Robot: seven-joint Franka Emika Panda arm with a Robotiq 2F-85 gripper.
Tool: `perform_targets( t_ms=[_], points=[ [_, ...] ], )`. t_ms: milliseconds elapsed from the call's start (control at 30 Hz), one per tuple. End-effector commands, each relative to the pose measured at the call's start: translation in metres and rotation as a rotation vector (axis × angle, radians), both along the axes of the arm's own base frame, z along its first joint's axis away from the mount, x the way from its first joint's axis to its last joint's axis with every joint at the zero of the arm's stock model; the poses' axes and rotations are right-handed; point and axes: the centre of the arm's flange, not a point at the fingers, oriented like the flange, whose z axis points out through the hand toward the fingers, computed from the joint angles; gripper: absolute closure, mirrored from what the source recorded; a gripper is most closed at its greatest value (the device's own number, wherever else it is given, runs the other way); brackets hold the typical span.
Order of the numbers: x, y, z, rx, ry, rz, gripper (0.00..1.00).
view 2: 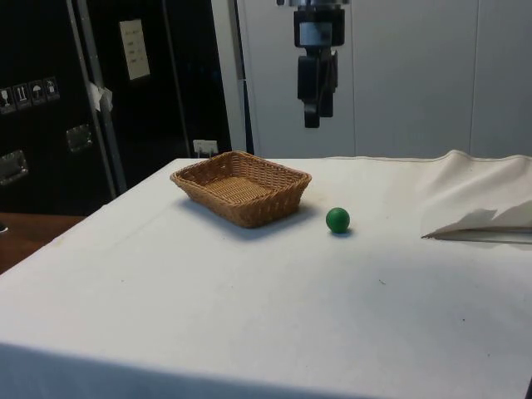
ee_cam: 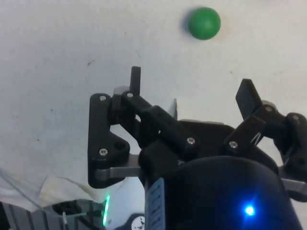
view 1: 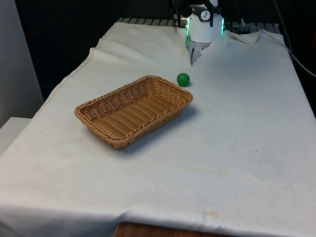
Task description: Pick up the ball and place it into the basket.
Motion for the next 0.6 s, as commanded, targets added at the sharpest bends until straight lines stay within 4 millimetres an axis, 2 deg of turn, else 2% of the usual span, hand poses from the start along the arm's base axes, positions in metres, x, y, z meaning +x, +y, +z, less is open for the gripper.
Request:
perform_targets(
  t_ms=[0,567],
  points=[
    [0.000,0.001,-0.003,0.012,-0.006,0.002,0.00],
    [-0.014,0.005,-0.047,0.046,-0.029,-0.002,0.00]
  ],
)
